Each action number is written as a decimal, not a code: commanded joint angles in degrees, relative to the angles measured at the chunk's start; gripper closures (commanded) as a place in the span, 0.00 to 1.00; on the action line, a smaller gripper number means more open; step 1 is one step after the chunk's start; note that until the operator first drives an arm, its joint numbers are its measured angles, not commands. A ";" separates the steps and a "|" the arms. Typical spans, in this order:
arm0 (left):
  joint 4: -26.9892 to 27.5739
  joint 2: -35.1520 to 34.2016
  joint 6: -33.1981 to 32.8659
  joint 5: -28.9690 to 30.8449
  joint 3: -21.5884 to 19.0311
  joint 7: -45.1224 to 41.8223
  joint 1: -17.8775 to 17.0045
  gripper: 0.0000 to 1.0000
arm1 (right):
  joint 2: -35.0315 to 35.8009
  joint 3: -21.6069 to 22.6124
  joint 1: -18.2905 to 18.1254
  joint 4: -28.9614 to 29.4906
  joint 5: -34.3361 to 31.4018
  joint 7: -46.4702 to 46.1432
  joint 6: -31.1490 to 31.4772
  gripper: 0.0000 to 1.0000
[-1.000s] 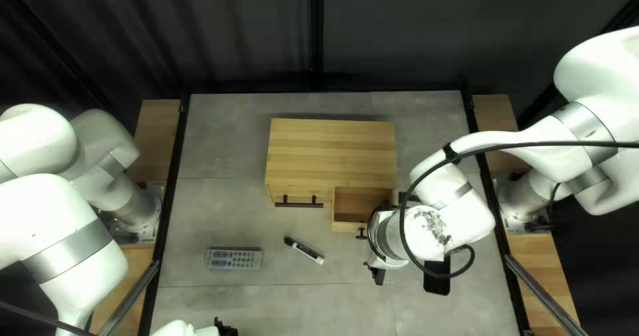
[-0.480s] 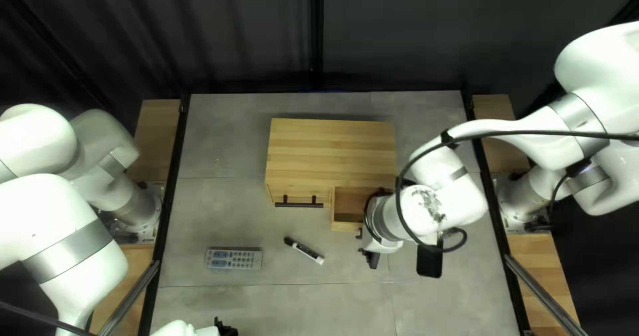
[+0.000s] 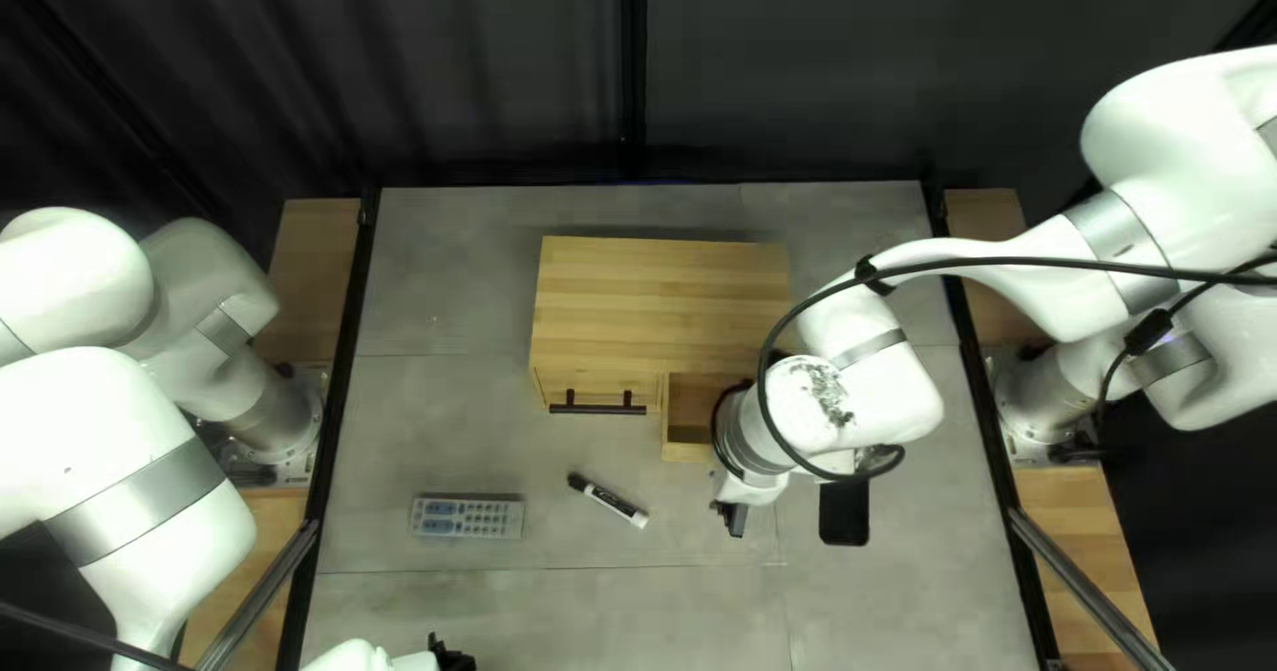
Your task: Open drawers and place objects into drawer and close
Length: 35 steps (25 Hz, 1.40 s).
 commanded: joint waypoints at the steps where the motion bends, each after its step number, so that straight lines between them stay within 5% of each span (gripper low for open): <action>1: 0.00 0.00 0.00 0.00 0.00 0.00 0.00 0.00 | 0.22 -0.17 -0.33 -0.60 0.56 -0.89 -0.45 0.00; 25: 0.00 0.00 0.00 0.00 0.00 0.00 0.00 0.00 | 1.18 0.56 0.39 2.67 2.03 0.71 3.02 0.00; 30: 0.00 0.00 0.00 0.00 0.00 0.00 0.00 0.00 | -2.76 1.19 1.33 1.10 3.82 10.96 5.90 0.00; 35: 0.00 0.00 0.00 0.00 0.00 0.00 0.00 0.00 | -11.00 1.57 0.41 -1.33 8.38 33.26 11.71 0.00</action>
